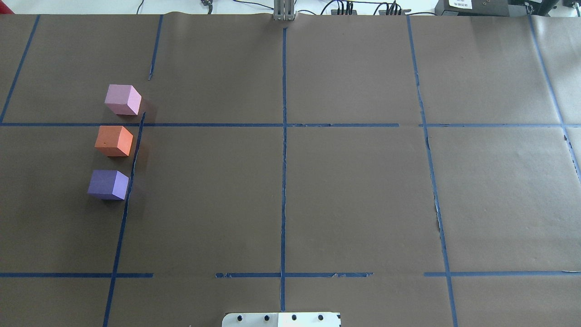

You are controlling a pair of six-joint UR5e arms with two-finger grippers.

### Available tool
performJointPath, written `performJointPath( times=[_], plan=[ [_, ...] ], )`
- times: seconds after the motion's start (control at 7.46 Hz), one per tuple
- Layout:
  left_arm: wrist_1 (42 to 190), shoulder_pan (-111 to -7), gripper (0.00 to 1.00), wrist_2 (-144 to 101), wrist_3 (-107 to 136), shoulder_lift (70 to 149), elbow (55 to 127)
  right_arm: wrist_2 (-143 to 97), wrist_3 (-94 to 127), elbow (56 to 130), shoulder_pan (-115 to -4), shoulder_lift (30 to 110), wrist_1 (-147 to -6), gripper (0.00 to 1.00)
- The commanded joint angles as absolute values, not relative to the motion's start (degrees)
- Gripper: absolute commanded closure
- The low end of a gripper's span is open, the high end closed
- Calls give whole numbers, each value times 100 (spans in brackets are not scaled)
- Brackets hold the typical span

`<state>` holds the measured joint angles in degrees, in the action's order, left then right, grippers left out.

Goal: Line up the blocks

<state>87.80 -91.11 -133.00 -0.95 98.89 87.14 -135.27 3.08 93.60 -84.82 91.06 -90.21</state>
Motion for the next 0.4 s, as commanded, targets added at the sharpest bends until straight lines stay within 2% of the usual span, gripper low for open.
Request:
performJointPath(
  times=[0.0, 0.27],
  plan=[
    [8745, -9114, 0, -13307, -88, 9800, 8701, -13526, 308, 9360, -8481, 9105, -9018, 0],
    [8745, -9114, 0, -13307, -88, 9782, 8719, -13526, 308, 9360, -8481, 9105, -9018, 0]
  ],
)
